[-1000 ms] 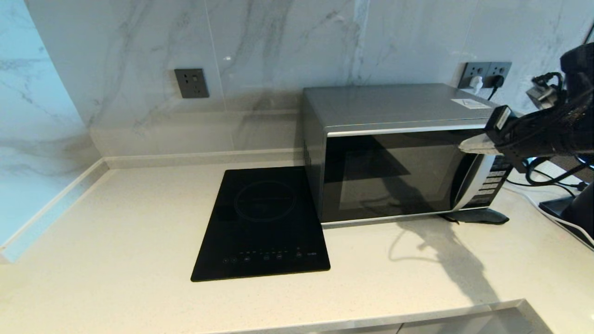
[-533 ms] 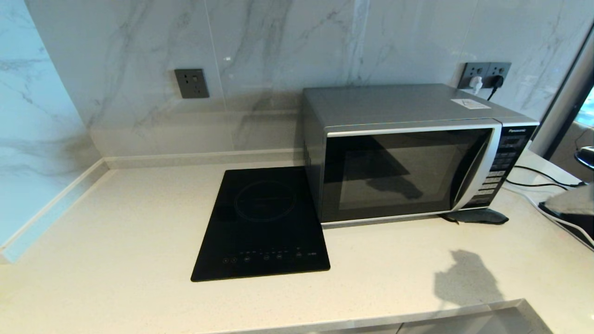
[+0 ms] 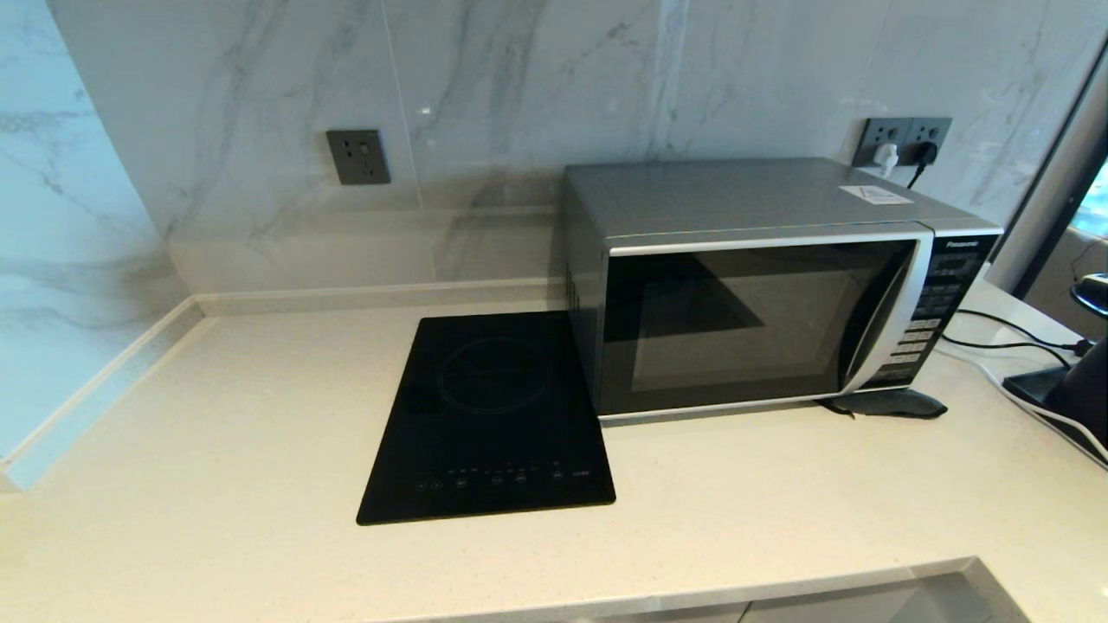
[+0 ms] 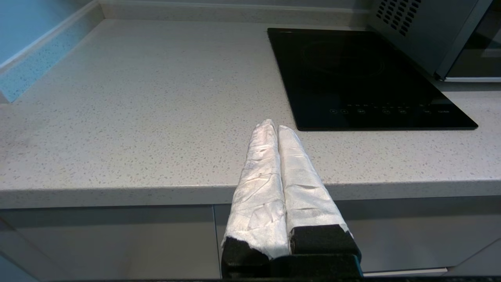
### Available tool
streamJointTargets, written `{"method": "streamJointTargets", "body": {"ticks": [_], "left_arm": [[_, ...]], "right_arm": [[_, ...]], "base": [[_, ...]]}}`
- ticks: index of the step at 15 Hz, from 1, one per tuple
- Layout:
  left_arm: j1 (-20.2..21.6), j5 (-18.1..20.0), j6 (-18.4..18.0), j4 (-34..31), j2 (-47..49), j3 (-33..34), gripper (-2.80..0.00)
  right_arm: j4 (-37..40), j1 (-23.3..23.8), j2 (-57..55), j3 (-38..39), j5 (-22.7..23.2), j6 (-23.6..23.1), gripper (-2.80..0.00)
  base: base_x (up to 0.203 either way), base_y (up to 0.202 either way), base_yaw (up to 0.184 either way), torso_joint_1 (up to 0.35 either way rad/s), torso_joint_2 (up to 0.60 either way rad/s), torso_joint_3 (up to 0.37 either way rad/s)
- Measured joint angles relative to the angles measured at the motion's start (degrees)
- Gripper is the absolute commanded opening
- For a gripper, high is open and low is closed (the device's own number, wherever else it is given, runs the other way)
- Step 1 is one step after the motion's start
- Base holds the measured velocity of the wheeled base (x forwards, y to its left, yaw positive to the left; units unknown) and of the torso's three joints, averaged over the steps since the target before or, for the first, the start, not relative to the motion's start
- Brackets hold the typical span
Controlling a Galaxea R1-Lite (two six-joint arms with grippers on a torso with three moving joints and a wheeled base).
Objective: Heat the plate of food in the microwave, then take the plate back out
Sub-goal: Open the microwave oven
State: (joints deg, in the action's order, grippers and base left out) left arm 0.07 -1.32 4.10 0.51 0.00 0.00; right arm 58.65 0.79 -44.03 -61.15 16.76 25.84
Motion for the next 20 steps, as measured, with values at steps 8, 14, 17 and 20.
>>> {"method": "streamJointTargets", "body": {"ticks": [8, 14, 17, 20], "left_arm": [[0.0, 0.0, 0.0, 0.0, 0.0, 0.0, -2.8], [0.0, 0.0, 0.0, 0.0, 0.0, 0.0, -2.8], [0.0, 0.0, 0.0, 0.0, 0.0, 0.0, -2.8], [0.0, 0.0, 0.0, 0.0, 0.0, 0.0, -2.8]], "right_arm": [[2.7, 0.1, 21.8, 9.8, -1.3, -0.7, -2.8], [2.8, -0.3, 34.2, 16.2, -5.7, -6.1, -2.8], [2.5, -0.5, 40.8, 18.6, -5.7, -9.2, -2.8], [-4.2, -0.6, 43.3, 22.1, -6.1, -10.0, -2.8]], "base": [[0.0, 0.0, 0.0, 0.0, 0.0, 0.0], [0.0, 0.0, 0.0, 0.0, 0.0, 0.0], [0.0, 0.0, 0.0, 0.0, 0.0, 0.0], [0.0, 0.0, 0.0, 0.0, 0.0, 0.0]]}}
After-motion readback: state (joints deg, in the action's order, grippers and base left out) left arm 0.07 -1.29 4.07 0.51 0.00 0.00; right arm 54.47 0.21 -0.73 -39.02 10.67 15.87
